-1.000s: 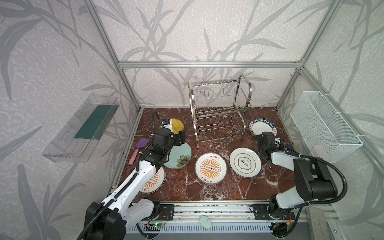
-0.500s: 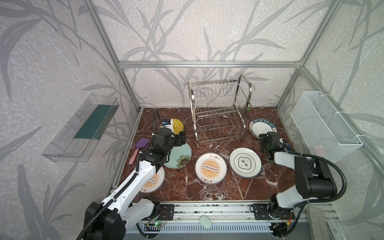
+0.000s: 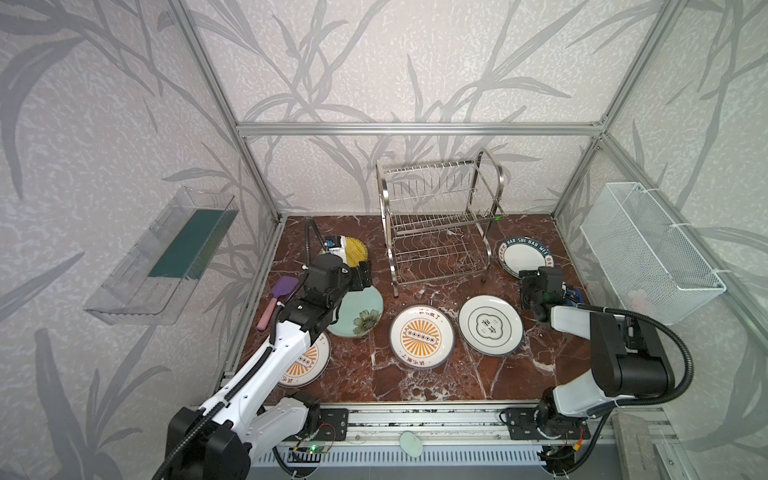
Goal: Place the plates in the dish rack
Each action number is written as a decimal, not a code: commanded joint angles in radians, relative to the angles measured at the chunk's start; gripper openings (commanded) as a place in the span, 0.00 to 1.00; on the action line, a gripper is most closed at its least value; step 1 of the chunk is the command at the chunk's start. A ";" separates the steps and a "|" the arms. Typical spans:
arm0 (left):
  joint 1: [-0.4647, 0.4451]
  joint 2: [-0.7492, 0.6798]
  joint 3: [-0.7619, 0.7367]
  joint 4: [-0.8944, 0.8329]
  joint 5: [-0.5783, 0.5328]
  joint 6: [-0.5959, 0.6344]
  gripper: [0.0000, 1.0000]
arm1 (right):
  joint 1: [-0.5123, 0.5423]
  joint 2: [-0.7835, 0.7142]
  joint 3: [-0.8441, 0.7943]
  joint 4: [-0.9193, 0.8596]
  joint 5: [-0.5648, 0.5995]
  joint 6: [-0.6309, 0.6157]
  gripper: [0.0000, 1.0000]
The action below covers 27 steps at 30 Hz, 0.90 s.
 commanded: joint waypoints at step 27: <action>-0.005 -0.043 0.028 -0.026 -0.019 0.009 0.87 | -0.007 0.181 0.130 -0.099 0.020 0.035 0.69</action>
